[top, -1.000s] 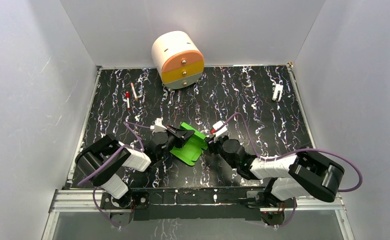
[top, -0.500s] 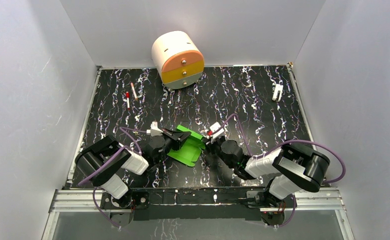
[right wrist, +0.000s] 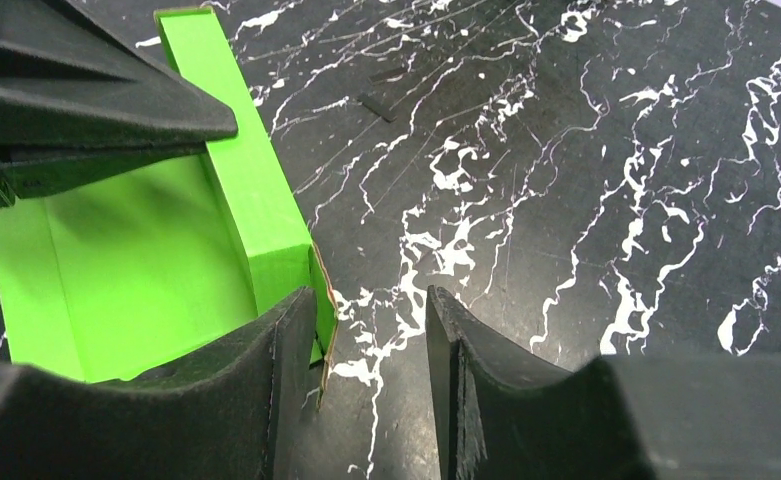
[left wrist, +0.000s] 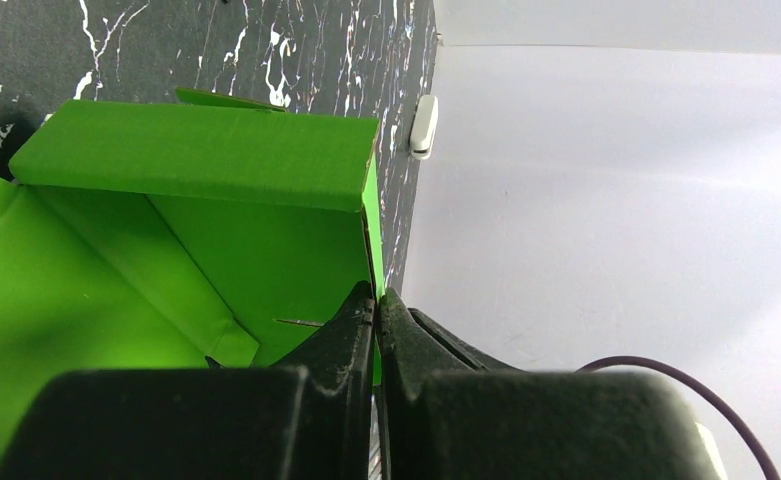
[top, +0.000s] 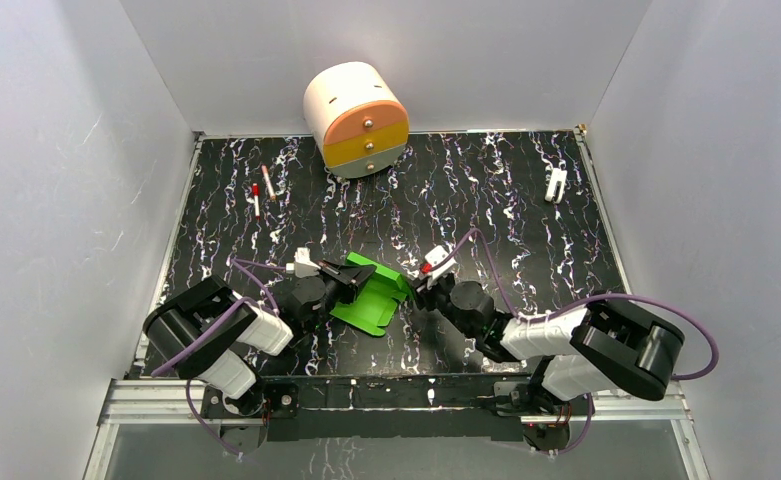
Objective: Fold the paper box
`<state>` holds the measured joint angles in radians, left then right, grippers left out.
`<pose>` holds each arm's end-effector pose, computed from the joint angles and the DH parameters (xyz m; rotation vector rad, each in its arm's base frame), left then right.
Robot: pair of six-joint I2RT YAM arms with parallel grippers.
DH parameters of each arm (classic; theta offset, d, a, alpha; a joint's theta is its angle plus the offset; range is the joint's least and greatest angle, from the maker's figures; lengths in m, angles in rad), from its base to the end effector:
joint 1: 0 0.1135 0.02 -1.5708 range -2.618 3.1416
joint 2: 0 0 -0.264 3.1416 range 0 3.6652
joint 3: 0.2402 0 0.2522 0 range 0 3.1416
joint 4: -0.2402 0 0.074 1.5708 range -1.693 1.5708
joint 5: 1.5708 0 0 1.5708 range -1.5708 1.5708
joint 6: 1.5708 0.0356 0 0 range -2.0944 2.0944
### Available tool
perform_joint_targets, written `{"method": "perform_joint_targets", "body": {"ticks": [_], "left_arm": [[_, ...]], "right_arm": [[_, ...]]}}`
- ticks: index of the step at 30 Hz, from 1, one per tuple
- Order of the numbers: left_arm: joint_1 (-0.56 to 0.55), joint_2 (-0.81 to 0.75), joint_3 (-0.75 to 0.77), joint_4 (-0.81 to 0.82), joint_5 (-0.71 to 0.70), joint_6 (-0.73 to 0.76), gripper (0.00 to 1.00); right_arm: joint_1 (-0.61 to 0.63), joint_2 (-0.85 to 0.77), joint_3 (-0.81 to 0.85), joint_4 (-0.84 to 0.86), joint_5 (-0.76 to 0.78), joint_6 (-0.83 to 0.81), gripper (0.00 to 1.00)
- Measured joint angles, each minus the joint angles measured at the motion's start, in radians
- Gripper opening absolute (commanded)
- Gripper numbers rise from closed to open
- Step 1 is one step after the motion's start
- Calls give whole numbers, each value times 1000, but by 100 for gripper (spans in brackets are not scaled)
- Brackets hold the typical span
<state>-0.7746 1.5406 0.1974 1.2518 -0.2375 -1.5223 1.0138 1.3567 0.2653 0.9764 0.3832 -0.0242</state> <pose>0.1730 -0.1576 0.1424 -0.8846 1.6897 -1.4855 0.1363 0.1937 0.1695 -0.5777 1.5934 0.4216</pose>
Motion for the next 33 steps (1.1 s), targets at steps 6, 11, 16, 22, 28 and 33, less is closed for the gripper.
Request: {"method": "perform_joint_targets", "body": {"ticks": [6,11,16,22,28,33], "left_arm": [[0,0,0,0,-5,0,0],[0,0,0,0,-6,1,0],[0,-18,-4,0,-5,20,6],[0,-34,-11,-4,8,85,22],[0,-109,-36,-11,40,196,42],[-6,-241,-63,-84,62,322,54]], "right_arm": [[0,-4,-20,-42,-18,21,48],[0,16,-20,-41,-23,37,34],[1,49,-19,-37,-30,50,14],[0,50,-14,-47,-29,53,4],[0,25,24,-137,-14,74,1],[0,13,58,-221,6,104,0]]}}
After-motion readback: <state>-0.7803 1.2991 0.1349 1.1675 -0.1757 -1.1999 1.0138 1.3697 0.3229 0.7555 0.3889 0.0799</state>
